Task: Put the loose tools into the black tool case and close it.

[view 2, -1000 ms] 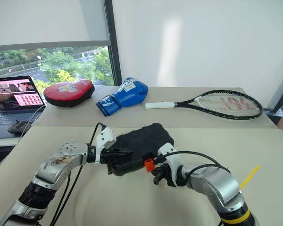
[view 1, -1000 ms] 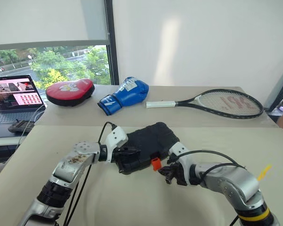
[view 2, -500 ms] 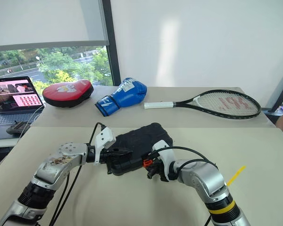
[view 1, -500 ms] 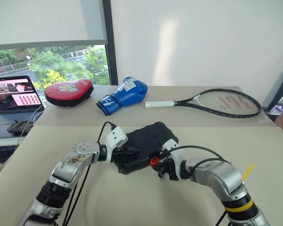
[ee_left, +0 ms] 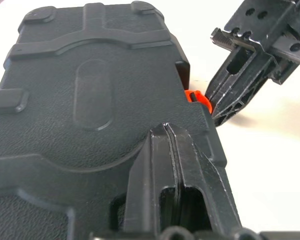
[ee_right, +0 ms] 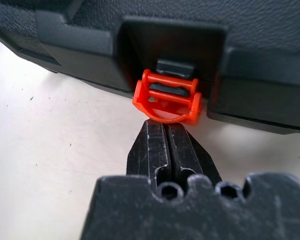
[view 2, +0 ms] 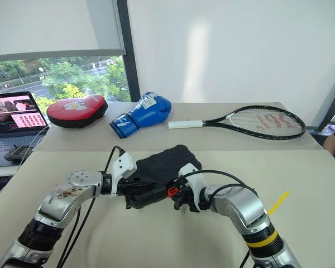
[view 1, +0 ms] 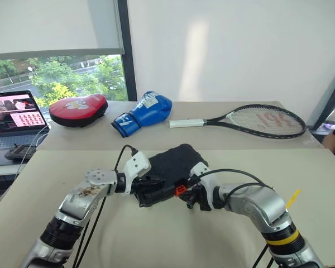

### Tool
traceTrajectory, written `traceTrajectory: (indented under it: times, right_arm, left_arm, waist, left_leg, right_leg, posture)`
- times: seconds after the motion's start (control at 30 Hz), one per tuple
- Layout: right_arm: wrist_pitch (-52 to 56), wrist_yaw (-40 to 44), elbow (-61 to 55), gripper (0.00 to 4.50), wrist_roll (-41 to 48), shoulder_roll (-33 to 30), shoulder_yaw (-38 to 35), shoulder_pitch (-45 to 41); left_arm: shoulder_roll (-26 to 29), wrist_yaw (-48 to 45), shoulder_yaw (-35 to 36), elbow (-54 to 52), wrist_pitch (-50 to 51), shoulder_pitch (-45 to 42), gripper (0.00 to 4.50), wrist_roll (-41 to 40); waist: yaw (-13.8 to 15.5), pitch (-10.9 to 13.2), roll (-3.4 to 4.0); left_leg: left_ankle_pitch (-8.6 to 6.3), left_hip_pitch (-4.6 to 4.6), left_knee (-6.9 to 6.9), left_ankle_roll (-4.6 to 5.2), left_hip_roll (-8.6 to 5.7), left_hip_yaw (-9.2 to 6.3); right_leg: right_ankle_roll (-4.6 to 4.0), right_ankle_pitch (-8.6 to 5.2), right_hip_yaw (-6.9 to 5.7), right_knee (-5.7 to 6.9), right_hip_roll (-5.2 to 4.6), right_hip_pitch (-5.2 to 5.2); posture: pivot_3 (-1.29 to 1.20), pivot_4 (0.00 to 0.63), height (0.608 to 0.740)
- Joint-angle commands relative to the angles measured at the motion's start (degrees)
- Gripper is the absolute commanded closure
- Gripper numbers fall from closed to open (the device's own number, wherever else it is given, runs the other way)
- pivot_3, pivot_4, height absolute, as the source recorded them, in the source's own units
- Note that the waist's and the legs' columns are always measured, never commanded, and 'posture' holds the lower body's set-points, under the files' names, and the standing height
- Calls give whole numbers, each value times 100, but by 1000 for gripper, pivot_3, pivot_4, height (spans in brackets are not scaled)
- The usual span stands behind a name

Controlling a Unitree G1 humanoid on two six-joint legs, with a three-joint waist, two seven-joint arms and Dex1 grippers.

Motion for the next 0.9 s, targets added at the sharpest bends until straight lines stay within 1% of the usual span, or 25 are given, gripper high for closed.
traceTrajectory:
  times: [0.03,0.3,0.4,0.57,0.73,0.9]
  right_arm:
    - [-360,-33,-372,4448,4,77,-481,-642]
    - [-345,-47,-360,4448,41,154,-477,-757]
    - [-422,-52,-276,4448,19,256,-443,-631]
    - [-625,-21,-240,4448,-152,218,-195,-225]
    - [-261,77,-744,4448,238,176,-577,-72]
    - [42,119,-1241,4448,635,75,-939,201]
  left_arm:
    - [98,-127,-737,304,399,558,4500,298]
    - [108,-94,-772,283,381,662,4500,305]
    - [111,-109,-758,317,336,687,4500,328]
    - [114,-98,-720,288,319,728,4500,351]
    - [138,-80,-676,310,323,720,4500,356]
    - [138,-90,-657,352,322,682,4500,358]
  waist:
    - [-17,0,0]
    - [-30,-15,13]
    - [18,-37,-9]
    - [24,-46,1]
    - [32,-47,5]
    - [47,-47,5]
  left_leg:
    - [0,-1,0,0,0,0]
    - [0,23,-7,-3,7,6]
    - [-17,48,-17,-18,11,-5]
    - [-41,53,-16,-13,13,0]
    - [-46,73,-16,-11,18,2]
    - [-50,74,-16,-16,23,-1]
  right_leg:
    - [0,0,0,0,0,-1]
    - [1,2,1,4,1,10]
    - [1,-14,-6,2,10,31]
    - [-2,-20,-3,-3,1,40]
    - [-18,-34,-6,-12,-9,60]
    - [-10,-32,-6,-12,-14,61]
  posture:
    - [0,150,740]
    - [0,150,740]
    - [0,150,740]
    - [0,150,740]
    - [0,150,740]
    - [0,150,740]
